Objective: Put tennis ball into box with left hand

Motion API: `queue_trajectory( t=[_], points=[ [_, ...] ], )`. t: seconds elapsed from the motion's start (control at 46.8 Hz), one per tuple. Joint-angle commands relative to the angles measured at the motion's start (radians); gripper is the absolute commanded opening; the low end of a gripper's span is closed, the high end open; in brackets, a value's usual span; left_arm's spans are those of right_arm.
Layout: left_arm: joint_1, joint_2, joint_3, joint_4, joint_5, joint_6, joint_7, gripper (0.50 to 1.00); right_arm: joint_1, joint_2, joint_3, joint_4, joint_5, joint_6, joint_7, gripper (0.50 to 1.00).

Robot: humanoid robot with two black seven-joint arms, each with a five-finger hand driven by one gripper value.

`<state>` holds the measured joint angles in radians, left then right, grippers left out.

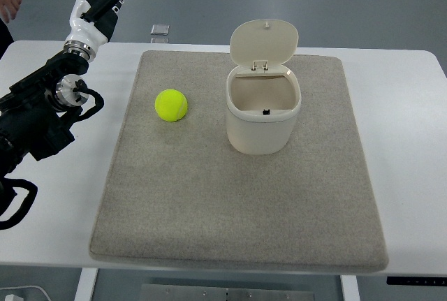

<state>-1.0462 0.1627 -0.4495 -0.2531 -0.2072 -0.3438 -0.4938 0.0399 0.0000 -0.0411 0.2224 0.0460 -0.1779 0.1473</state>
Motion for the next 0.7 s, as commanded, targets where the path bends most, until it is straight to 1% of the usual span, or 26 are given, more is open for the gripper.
queue_trajectory(
  t=[0.0, 0.085, 0.171, 0.363, 0.683],
  points=[
    [0.000, 0.000, -0.002, 0.000, -0.001, 0.000, 0.000, 0.990, 0.000, 0.000, 0.000, 0.000, 0.000, 0.000, 0.000, 0.938],
    [0.000, 0.000, -0.003, 0.000, -0.012, 0.006, 0.000, 0.990, 0.000, 0.000, 0.000, 0.000, 0.000, 0.000, 0.000, 0.938],
    [0.002, -0.002, -0.005, -0.002, -0.014, 0.037, 0.000, 0.992, 0.000, 0.000, 0.000, 0.000, 0.000, 0.000, 0.000, 0.938],
    [-0.003, -0.002, 0.009, -0.005, 0.002, 0.017, 0.000, 0.992, 0.000, 0.000, 0.000, 0.000, 0.000, 0.000, 0.000, 0.938],
    [-0.012, 0.001, 0.009, -0.012, 0.002, 0.017, 0.001, 0.990, 0.000, 0.000, 0.001, 0.000, 0.000, 0.000, 0.000, 0.938]
  ],
)
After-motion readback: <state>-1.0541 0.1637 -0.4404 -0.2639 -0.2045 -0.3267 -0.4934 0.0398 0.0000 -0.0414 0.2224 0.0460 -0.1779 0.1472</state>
